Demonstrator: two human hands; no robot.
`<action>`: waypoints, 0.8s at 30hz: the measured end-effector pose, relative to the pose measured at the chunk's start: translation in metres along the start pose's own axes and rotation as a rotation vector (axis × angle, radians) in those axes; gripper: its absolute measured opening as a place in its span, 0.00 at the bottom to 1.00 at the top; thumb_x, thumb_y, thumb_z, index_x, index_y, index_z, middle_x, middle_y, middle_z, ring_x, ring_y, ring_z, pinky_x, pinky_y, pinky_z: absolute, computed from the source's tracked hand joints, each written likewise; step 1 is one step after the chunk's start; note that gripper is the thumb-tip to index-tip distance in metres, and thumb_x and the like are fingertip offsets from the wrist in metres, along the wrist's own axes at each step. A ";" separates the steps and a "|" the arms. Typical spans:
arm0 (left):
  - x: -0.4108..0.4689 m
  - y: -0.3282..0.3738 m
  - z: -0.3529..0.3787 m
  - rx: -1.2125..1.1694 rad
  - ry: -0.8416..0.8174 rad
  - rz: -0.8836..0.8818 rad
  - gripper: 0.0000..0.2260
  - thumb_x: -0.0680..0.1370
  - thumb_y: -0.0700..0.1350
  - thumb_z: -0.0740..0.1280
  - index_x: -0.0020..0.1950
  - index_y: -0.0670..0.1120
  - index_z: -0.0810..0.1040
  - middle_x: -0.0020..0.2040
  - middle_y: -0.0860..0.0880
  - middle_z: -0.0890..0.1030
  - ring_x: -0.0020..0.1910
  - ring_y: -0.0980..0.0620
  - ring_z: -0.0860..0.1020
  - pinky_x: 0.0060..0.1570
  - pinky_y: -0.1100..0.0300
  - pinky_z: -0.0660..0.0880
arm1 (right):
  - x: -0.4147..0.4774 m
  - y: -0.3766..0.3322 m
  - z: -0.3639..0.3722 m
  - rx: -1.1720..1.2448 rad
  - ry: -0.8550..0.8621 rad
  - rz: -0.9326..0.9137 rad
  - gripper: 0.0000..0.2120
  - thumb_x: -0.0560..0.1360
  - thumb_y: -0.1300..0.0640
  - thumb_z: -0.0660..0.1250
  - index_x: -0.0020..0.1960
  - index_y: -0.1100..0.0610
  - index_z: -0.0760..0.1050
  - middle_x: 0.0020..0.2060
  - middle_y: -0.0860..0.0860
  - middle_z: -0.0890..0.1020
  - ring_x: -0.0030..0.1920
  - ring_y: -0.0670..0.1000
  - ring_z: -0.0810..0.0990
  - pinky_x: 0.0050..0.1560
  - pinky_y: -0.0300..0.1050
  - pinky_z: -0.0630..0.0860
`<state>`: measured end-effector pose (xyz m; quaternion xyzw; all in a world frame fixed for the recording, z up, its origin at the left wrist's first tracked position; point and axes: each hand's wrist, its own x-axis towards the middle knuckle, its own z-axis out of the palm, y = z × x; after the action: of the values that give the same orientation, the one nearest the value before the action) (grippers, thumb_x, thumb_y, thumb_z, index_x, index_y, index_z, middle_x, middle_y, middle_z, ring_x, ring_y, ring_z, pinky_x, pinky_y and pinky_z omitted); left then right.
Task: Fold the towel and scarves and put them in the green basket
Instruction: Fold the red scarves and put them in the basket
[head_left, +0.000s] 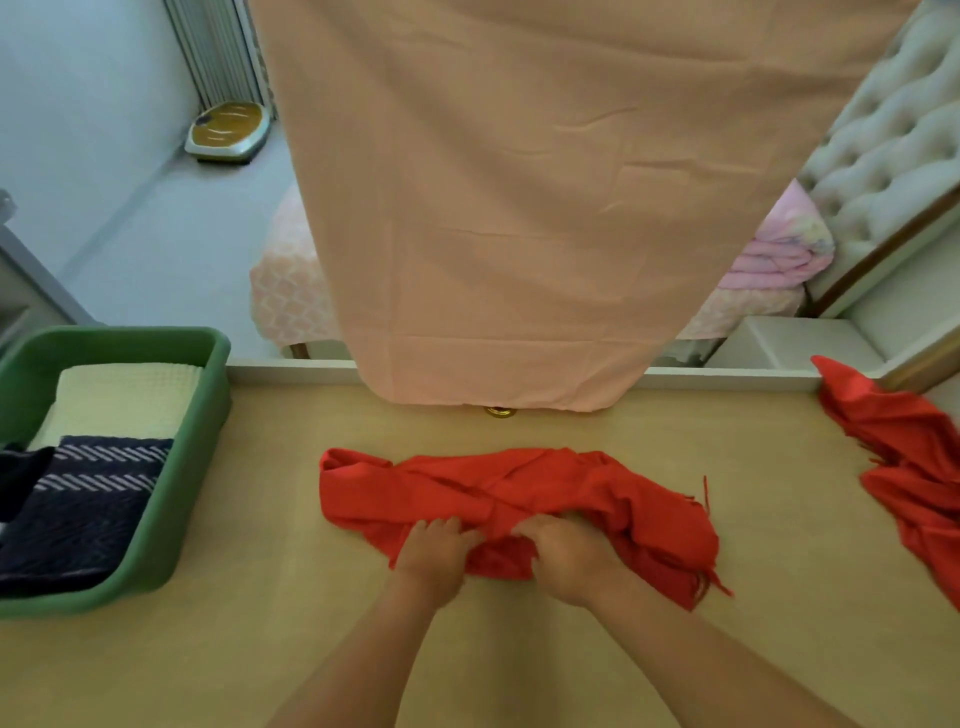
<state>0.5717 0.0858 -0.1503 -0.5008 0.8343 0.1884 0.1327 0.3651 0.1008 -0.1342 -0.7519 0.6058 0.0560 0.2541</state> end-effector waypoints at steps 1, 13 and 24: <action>-0.002 -0.006 0.004 0.011 0.029 0.001 0.19 0.78 0.48 0.63 0.68 0.56 0.73 0.65 0.51 0.76 0.65 0.47 0.73 0.62 0.55 0.64 | 0.001 -0.002 0.007 -0.052 -0.029 -0.007 0.28 0.72 0.58 0.62 0.73 0.48 0.69 0.69 0.48 0.74 0.69 0.52 0.71 0.72 0.47 0.63; -0.012 -0.032 -0.002 -0.315 0.260 0.186 0.20 0.70 0.47 0.66 0.62 0.54 0.75 0.61 0.55 0.77 0.61 0.52 0.73 0.59 0.53 0.70 | 0.013 -0.026 0.022 -0.076 0.010 0.079 0.11 0.74 0.51 0.69 0.56 0.46 0.79 0.62 0.46 0.72 0.64 0.52 0.72 0.63 0.47 0.65; 0.004 -0.002 0.017 -0.041 0.157 0.155 0.10 0.78 0.44 0.60 0.57 0.50 0.77 0.58 0.50 0.75 0.61 0.47 0.70 0.59 0.53 0.64 | -0.002 -0.019 0.039 -0.062 -0.032 0.090 0.29 0.70 0.51 0.70 0.70 0.45 0.72 0.73 0.48 0.64 0.72 0.53 0.64 0.68 0.48 0.65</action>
<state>0.5723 0.0887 -0.1674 -0.4506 0.8743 0.1754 0.0417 0.3908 0.1223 -0.1610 -0.7306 0.6326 0.0982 0.2375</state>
